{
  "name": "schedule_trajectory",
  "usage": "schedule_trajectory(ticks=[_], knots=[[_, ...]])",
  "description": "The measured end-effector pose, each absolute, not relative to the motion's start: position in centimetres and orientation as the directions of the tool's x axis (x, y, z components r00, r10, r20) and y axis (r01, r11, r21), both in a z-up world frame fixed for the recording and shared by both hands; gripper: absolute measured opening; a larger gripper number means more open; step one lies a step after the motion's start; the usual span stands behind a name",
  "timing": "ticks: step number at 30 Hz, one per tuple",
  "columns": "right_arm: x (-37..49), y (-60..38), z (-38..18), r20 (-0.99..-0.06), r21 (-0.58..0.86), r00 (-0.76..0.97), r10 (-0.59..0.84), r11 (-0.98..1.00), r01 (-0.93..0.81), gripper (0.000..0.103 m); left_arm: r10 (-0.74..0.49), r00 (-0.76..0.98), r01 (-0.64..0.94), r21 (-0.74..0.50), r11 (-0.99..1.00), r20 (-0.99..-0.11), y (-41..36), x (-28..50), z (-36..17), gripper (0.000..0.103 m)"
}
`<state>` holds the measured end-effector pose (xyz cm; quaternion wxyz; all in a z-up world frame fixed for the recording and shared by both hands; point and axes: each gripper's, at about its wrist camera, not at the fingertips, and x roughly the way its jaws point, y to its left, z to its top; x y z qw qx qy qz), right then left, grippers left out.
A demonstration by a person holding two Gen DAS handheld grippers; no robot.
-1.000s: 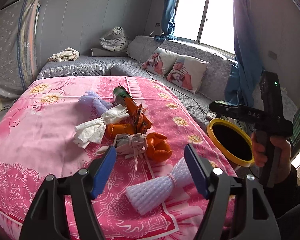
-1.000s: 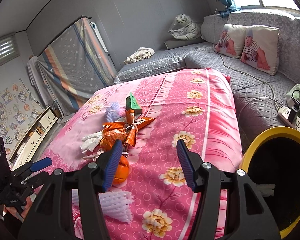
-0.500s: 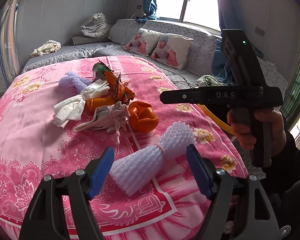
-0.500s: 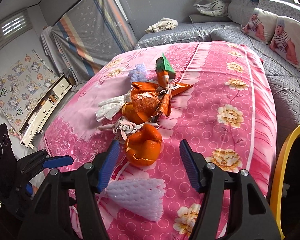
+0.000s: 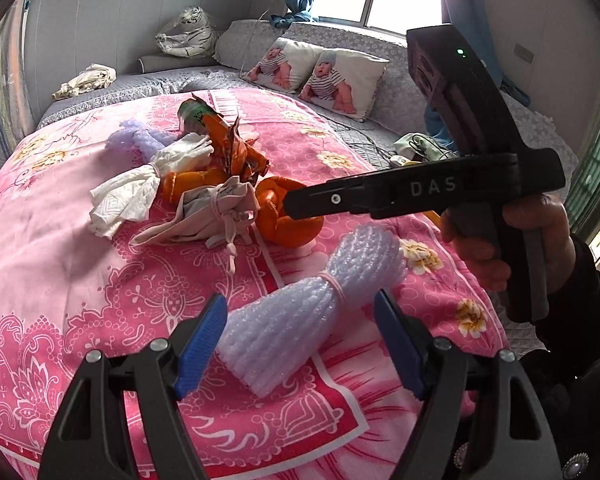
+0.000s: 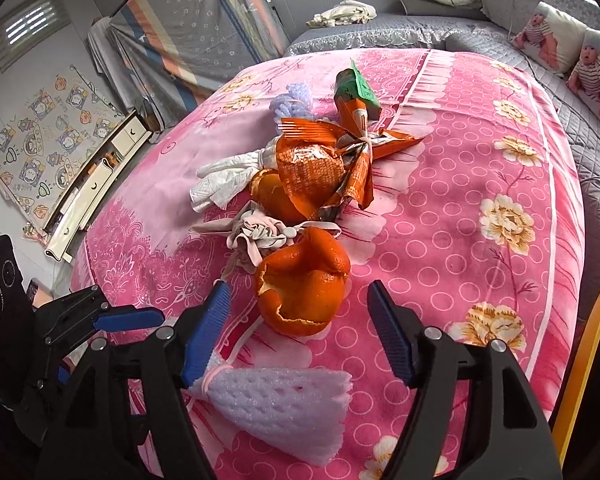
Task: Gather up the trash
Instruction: 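Close the left tool on the white foam mesh sleeve while the right tool grasps the orange peel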
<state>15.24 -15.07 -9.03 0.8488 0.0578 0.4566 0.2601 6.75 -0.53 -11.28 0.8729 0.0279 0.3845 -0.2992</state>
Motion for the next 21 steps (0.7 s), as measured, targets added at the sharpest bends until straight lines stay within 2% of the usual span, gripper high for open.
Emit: schedule_trajectory(ticks=[9,17,21], knots=[[16.6,-14.2,-10.2,-0.773,0.32,0.42,0.475,0.864,-0.388,0.067,-0.504,0.504,0.547,-0.192,0.815,-0.701,-1.0,7.5,-12.1,0.071],[17.6,-13.7,-11.1,-0.783,0.316,0.408,0.47,0.865,-0.39,0.067,-0.484,0.499,0.543,-0.177,0.821,-0.719,-1.5,8.1,-12.7,0.06],[17.9,-13.6,-11.2,-0.781,0.319,0.405,0.475,0.861,-0.396,0.061,-0.479,0.499,0.543,-0.171,0.822,-0.723,-1.8,8.3,-12.8,0.056]])
